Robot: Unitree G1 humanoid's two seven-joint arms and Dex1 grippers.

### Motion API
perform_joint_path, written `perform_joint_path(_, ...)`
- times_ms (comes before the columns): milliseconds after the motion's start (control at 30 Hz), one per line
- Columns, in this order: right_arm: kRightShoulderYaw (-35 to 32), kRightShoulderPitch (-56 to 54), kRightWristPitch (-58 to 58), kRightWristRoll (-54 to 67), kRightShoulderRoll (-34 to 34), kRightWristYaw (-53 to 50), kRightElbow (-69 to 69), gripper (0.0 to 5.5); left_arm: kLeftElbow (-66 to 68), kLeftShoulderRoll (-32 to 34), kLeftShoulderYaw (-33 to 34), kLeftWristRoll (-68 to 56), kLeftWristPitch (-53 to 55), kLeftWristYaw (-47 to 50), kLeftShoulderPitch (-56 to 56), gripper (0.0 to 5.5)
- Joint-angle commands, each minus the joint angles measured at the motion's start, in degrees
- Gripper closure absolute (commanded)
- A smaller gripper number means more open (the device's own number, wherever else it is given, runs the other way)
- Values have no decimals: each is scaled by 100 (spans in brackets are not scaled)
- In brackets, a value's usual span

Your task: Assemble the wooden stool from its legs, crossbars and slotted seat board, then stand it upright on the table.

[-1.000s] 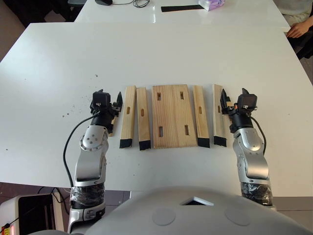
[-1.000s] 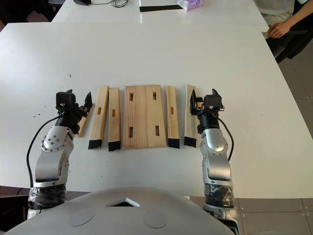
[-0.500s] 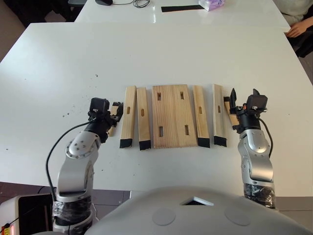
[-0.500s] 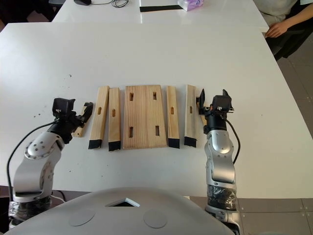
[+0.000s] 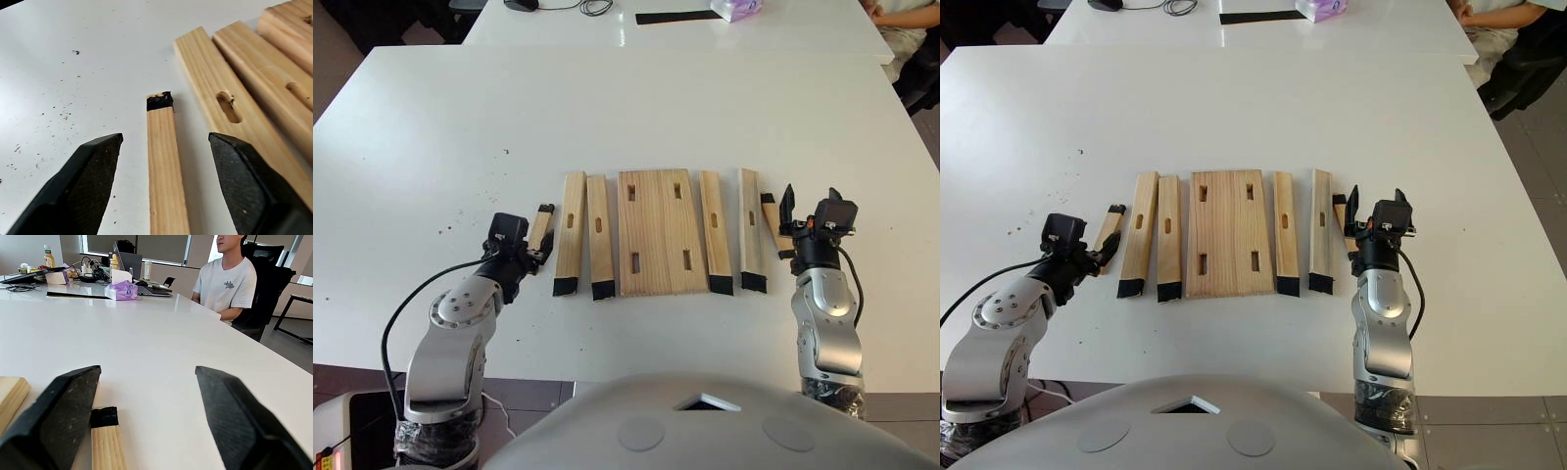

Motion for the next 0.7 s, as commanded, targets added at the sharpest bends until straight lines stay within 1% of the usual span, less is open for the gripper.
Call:
perform_joint_path(33, 15, 5, 68, -24, -40, 38, -44, 193, 112, -27, 26, 97, 73, 147, -56, 224)
perform_joint_path(233, 32, -53, 115, -38, -77, 83, -52, 193, 313, 71, -131, 231, -29, 201, 65, 224)
perform_joint_path(467, 49, -90, 174, -35, -119, 140, -62, 193, 552, 51, -151, 311, -43, 204, 125, 224)
perform_joint_path(533, 61, -90, 192, -31, -126, 145, -73, 193, 585, -93, -67, 148, 118, 182, 142, 224)
perform_joint_path(700, 85, -81, 226, -28, -139, 154, -94, 193, 679, -57, -206, 29, 302, 37, 153, 224)
